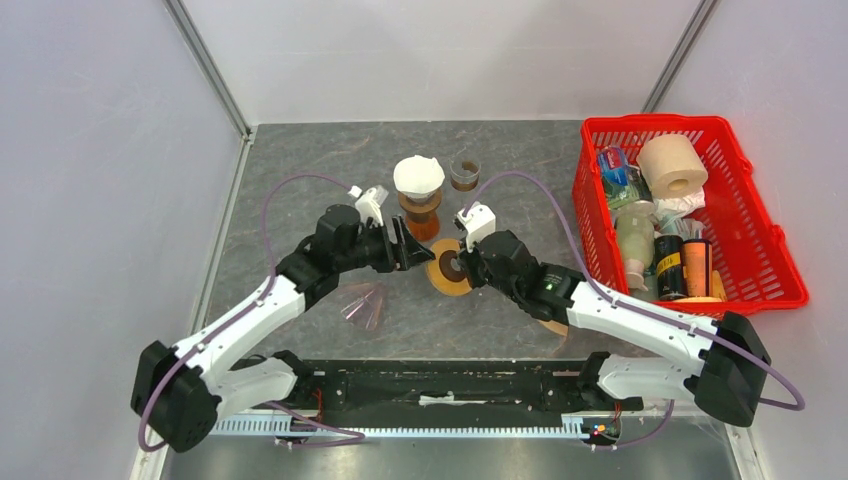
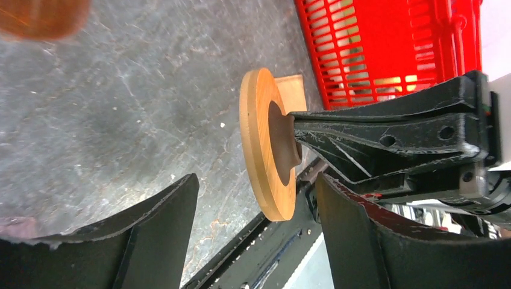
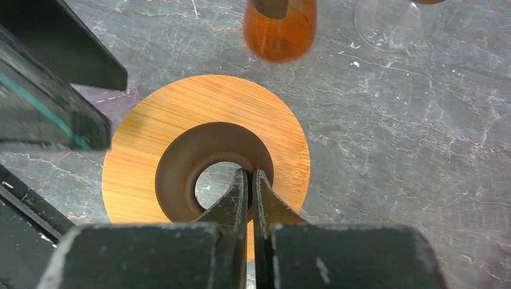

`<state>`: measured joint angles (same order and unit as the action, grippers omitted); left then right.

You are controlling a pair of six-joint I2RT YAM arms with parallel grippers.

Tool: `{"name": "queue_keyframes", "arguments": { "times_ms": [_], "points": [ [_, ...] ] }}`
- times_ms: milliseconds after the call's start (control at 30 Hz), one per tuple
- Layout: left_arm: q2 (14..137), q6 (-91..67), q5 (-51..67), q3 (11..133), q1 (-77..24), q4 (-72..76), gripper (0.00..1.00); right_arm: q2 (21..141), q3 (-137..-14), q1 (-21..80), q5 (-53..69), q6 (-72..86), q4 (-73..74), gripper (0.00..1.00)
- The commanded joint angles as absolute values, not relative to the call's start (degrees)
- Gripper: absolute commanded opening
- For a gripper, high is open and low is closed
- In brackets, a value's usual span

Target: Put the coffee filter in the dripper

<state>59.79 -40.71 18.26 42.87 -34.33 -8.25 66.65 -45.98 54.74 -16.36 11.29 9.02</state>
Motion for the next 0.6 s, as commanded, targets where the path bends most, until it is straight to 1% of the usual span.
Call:
{"name": "queue_keyframes", "arguments": {
  "times_ms": [0,100,267,400,567],
  "points": [
    [63.0,-43.0,28.9,44.7,-34.5,-2.5,0.78,66.8,-47.9,54.8,-19.1,8.8,5.2,0.00],
    [64.6,-44.6,30.4,43.5,-34.6,-0.3,0.76,67.0,-48.1,54.8,-18.9,8.4,4.7,0.00],
    [66.9,-46.4,33.0,43.1,-34.7,3.7,0.58,67.6,-48.1,54.8,-17.9,8.1,4.0,0.00],
    [67.6,-46.0,33.2,43.3,-34.7,3.8,0.54,66.7,-47.9,54.9,-17.9,8.1,2.9,0.00],
    [67.8,-45.6,33.1,43.6,-34.8,3.8,0.45,65.1,-47.4,54.8,-16.6,8.3,1.5,0.00]
  ]
}}
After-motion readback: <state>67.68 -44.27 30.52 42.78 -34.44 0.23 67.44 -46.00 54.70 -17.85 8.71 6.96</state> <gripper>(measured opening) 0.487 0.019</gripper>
